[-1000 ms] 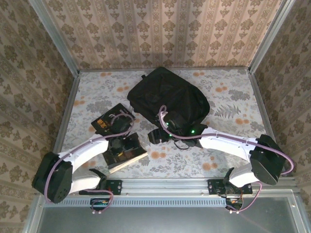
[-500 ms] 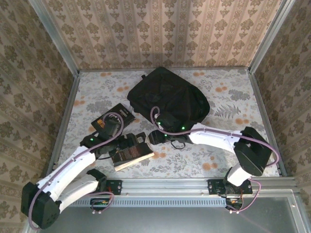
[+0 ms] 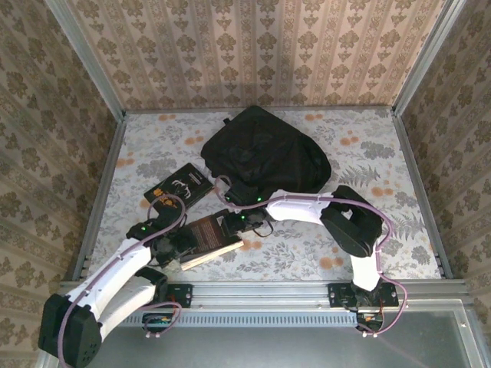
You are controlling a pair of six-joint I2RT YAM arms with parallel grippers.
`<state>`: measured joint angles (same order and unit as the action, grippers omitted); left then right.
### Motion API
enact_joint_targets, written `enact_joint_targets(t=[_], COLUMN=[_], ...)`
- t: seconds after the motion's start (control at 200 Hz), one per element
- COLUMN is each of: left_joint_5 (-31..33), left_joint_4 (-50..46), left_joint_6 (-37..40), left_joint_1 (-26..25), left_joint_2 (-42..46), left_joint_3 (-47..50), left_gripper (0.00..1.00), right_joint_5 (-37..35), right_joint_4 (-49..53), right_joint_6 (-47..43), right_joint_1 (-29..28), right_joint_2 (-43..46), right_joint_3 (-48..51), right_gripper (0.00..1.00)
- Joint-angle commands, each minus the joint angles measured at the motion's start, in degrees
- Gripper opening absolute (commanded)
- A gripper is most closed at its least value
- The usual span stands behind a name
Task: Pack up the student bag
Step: Pick up the book from the bottom-center of the table.
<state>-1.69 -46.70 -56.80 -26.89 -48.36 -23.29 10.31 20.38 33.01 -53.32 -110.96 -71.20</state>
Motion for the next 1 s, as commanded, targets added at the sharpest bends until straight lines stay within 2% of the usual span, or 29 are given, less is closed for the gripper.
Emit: enact_joint_targets(t=[0.0,0.245,0.495,0.625,0.995], left_joint_5=[-2.7,-3.8,-4.7,-5.2,-5.3], left_joint_4=[5.0,8.1,9.8,10.4,12.2], left_joint_6=[-1.8,-0.3,-0.1,0.1,0.4], left_joint_1=[0.4,0.4,0.3,-0.1,-1.9], left_joint_2=[-0.7,-3.2,-4.0,-4.3,-5.0], left_joint_3=[2.9,2.3,3.6,3.7,3.5], left_gripper=[0.77,0.72,0.7,0.69,0.63], right_joint_5=[3.1,12.8,16.1,21.2,34.5], right_joint_4=[2.8,-1.5,-2.6,-7.7,-28.5], right_joint_6=[1.2,6.8,10.2,14.1,25.7], right_joint_1=[-0.6,-0.2,0.2,0.5,0.7], right_joint_2=[-2.4,-1.8,1.5,0.7,-2.0], right_joint_3=[-2.8,-3.1,-3.7,-2.1,3.6], right_gripper=[0.61,0.42,0.27,0.21,0.25])
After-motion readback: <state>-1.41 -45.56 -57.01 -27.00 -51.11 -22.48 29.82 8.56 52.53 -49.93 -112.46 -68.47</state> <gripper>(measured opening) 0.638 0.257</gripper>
